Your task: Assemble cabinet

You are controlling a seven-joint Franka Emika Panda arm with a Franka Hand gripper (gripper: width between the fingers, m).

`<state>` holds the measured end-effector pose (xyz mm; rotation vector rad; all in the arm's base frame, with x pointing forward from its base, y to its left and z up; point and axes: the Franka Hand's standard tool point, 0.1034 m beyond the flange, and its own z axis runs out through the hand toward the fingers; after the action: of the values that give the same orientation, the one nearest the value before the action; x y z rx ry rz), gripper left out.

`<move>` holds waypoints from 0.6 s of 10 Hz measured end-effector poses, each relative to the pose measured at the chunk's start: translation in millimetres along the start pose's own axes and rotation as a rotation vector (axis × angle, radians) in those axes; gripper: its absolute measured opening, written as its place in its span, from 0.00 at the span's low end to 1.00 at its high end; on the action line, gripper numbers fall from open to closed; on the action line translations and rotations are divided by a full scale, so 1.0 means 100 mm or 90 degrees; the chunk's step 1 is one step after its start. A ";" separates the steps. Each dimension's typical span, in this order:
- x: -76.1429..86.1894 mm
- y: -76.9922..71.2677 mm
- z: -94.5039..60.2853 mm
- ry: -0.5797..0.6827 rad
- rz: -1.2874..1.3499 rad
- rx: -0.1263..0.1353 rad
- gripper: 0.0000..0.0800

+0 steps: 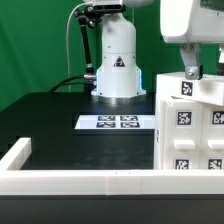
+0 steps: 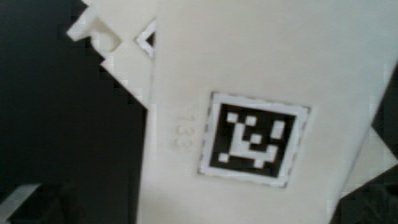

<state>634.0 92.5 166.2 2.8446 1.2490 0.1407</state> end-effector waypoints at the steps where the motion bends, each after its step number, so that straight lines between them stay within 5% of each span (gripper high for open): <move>1: 0.00 0.00 0.00 0.000 0.000 0.000 1.00; 6: 0.06 -0.05 -0.01 -0.030 0.144 0.020 1.00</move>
Offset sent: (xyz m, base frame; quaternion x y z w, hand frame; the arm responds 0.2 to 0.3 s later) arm 0.0058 0.0112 0.0039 0.0035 -0.0497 0.1156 0.9920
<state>634.5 100.4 167.8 2.9896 0.9265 0.0600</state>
